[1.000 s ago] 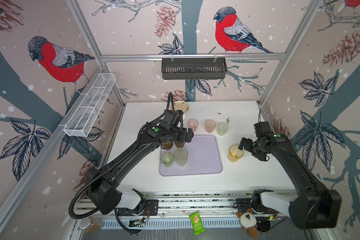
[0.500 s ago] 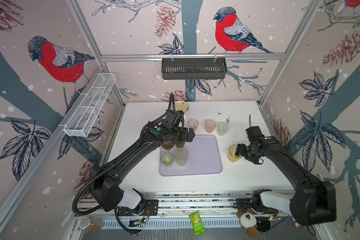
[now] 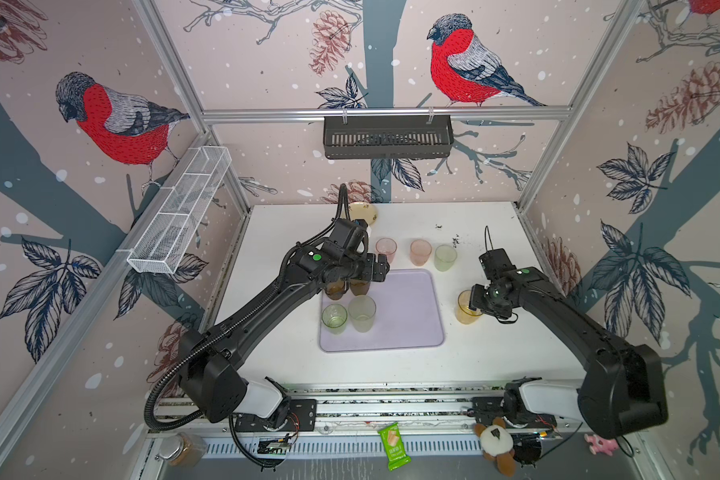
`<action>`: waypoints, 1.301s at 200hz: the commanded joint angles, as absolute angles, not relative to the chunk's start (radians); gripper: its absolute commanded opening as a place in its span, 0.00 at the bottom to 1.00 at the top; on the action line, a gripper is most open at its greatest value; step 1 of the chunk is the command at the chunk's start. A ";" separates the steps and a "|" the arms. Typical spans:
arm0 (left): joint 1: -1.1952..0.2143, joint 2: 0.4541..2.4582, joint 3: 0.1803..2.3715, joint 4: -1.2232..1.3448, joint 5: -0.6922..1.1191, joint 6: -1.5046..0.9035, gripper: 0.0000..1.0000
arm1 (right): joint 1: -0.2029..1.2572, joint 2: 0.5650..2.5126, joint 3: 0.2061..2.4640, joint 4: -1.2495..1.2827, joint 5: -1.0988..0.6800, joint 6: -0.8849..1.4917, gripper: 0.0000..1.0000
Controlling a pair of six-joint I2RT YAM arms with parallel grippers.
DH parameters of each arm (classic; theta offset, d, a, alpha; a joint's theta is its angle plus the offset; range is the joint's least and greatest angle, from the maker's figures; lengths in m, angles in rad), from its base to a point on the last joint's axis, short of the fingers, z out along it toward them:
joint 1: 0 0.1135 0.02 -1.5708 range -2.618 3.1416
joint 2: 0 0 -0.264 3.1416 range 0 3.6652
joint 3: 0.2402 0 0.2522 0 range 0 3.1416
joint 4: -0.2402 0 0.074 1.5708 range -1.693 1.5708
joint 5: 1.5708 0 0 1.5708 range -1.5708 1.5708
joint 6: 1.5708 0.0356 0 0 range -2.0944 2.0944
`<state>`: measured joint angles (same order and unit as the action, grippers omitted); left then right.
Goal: Place the glasses into the tray
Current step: Pick up the glass from the middle-right of the table.
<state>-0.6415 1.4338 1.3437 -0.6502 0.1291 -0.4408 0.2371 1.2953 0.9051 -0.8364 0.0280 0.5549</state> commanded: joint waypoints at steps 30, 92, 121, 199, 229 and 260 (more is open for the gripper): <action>-0.641 1.446 1.361 -0.634 0.130 -0.438 0.96 | 0.238 1.292 0.912 -0.844 0.064 0.564 0.50; -0.641 1.451 1.371 -0.621 0.137 -0.445 0.96 | 0.238 1.287 0.901 -0.844 0.077 0.548 0.39; -0.641 1.450 1.372 -0.621 0.135 -0.444 0.96 | 0.237 1.287 0.897 -0.843 0.083 0.539 0.33; -0.641 1.450 1.378 -0.618 0.140 -0.442 0.96 | 0.237 1.270 0.878 -0.829 0.091 0.545 0.26; -0.641 1.451 1.379 -0.618 0.142 -0.441 0.96 | 0.234 1.268 0.874 -0.821 0.089 0.549 0.21; -0.641 1.454 1.388 -0.623 0.140 -0.434 0.96 | 0.229 1.273 0.875 -0.818 0.087 0.550 0.17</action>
<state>-0.6415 1.4517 1.3743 -0.6357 0.1322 -0.4404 0.2325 1.2709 0.8749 -0.8230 0.0776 0.5461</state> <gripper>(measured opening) 0.963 0.185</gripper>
